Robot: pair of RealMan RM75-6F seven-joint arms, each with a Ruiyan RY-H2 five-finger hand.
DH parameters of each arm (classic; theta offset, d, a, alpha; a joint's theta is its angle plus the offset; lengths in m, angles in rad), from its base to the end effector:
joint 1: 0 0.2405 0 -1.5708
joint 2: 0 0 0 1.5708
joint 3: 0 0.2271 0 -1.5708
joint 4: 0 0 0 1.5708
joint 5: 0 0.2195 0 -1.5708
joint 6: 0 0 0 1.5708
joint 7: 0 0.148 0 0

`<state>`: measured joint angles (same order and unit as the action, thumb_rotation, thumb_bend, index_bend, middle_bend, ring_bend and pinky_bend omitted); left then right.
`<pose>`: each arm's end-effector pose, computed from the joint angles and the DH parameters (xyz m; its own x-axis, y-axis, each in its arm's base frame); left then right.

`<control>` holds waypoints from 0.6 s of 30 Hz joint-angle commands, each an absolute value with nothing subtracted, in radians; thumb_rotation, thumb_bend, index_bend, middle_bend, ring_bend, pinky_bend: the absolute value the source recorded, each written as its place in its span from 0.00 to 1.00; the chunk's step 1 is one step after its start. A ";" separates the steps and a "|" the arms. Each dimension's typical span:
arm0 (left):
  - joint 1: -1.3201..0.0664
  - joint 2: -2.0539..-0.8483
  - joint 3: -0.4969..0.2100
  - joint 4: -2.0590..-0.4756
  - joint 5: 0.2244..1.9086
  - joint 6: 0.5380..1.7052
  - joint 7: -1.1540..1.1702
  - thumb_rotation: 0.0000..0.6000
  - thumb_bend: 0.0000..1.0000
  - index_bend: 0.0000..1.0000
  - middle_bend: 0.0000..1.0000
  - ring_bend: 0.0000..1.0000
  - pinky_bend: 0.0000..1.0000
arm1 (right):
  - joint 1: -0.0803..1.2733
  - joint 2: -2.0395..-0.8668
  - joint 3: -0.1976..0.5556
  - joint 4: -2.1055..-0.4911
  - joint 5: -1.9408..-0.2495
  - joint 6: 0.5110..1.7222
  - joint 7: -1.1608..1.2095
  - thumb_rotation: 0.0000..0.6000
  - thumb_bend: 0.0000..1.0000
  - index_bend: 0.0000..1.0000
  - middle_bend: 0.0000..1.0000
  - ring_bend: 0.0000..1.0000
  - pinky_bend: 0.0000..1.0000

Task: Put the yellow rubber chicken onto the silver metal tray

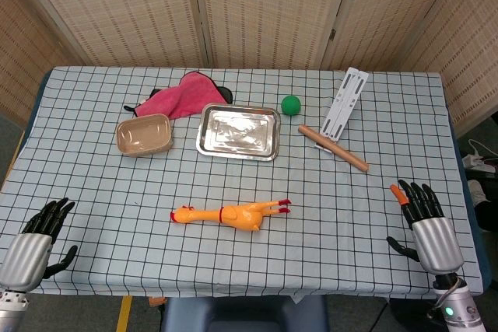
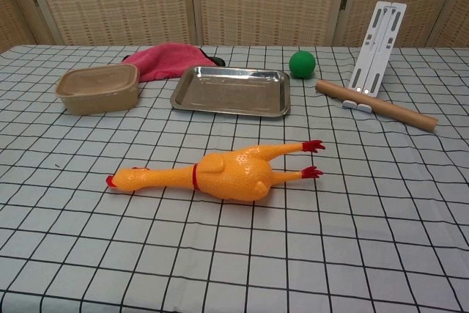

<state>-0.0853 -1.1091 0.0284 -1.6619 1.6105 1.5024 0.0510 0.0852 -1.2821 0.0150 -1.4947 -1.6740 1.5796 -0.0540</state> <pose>-0.2698 0.1646 0.1218 0.4164 0.0592 0.9073 0.9053 -0.1195 -0.4077 -0.2668 -0.1738 0.0980 0.4015 0.0636 0.9137 -0.8964 -0.1774 0.4062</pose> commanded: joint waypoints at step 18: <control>-0.158 -1.198 0.021 -1.677 1.675 1.428 0.107 1.00 0.37 0.05 0.15 0.15 0.35 | 0.067 -1.251 0.032 -1.553 -1.657 1.609 -0.065 1.00 0.07 0.00 0.00 0.00 0.00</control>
<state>-0.1403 -1.2007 0.0241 -1.6528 1.6747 1.4521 0.0870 0.0672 -1.2524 0.0333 -1.5520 -1.6564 1.6106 -0.0641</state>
